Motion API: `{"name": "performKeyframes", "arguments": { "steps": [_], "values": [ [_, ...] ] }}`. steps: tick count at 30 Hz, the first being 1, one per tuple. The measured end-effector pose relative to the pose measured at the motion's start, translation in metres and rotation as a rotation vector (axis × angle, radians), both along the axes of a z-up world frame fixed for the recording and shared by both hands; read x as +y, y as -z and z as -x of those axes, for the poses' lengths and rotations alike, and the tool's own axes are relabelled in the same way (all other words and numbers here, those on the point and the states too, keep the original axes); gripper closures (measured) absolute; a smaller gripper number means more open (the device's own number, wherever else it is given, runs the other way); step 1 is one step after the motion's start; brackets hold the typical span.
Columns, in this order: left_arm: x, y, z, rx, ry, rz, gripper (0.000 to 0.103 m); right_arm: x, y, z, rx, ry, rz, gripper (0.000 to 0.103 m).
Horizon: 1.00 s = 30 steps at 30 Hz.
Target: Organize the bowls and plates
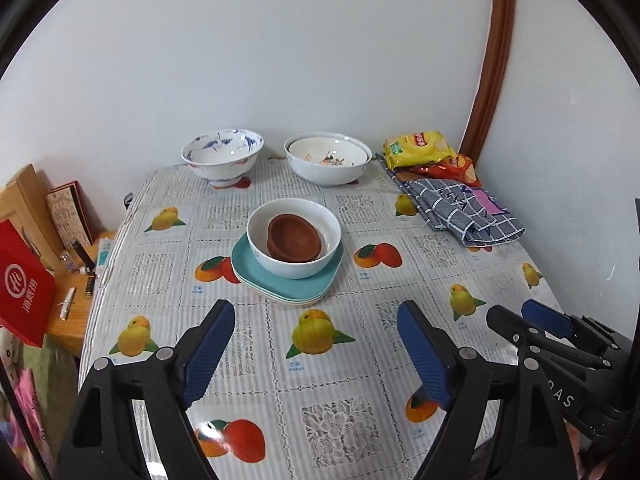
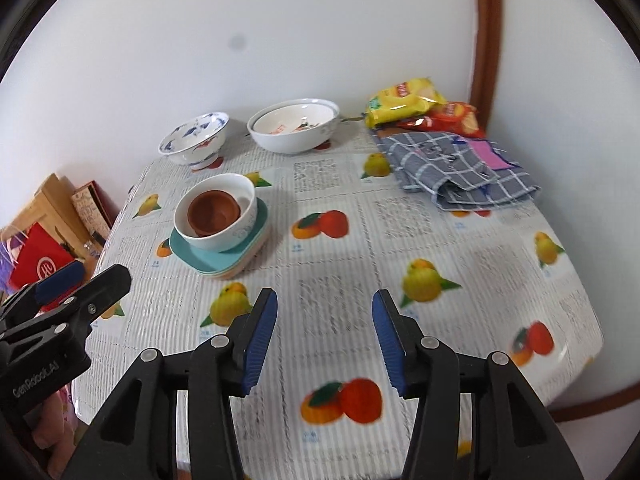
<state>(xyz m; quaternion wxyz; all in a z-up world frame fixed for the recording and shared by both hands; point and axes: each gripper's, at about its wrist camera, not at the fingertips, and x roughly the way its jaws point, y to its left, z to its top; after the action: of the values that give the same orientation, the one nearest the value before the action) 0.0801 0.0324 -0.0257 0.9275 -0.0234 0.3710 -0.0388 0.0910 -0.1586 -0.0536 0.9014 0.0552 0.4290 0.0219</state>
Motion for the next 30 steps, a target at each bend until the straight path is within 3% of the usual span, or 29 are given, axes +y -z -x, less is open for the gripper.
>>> {"name": "performKeyframes", "arguments": {
  "steps": [2,4,7,10,19,30],
  "values": [
    [-0.005,-0.004,0.011,-0.012,-0.004,0.006,0.018,-0.008,-0.003,0.014,-0.011,0.023,-0.007,0.042],
    [-0.010,-0.006,0.021,-0.022,0.000,0.002,0.015,-0.013,-0.009,0.030,-0.039,0.034,0.011,0.025],
    [-0.018,-0.008,0.036,-0.041,-0.002,-0.031,0.009,-0.021,-0.016,0.049,-0.068,0.062,0.027,0.014],
    [-0.025,-0.011,0.051,-0.058,0.000,-0.054,0.001,-0.027,-0.022,0.067,-0.091,0.083,0.048,0.010],
    [-0.037,-0.016,0.080,-0.088,0.005,-0.059,0.000,-0.041,-0.028,0.094,-0.096,0.093,0.037,0.010],
    [-0.030,-0.019,0.085,-0.094,-0.030,-0.058,0.000,-0.037,-0.028,0.102,-0.110,0.074,0.036,0.010]
  ]
}}
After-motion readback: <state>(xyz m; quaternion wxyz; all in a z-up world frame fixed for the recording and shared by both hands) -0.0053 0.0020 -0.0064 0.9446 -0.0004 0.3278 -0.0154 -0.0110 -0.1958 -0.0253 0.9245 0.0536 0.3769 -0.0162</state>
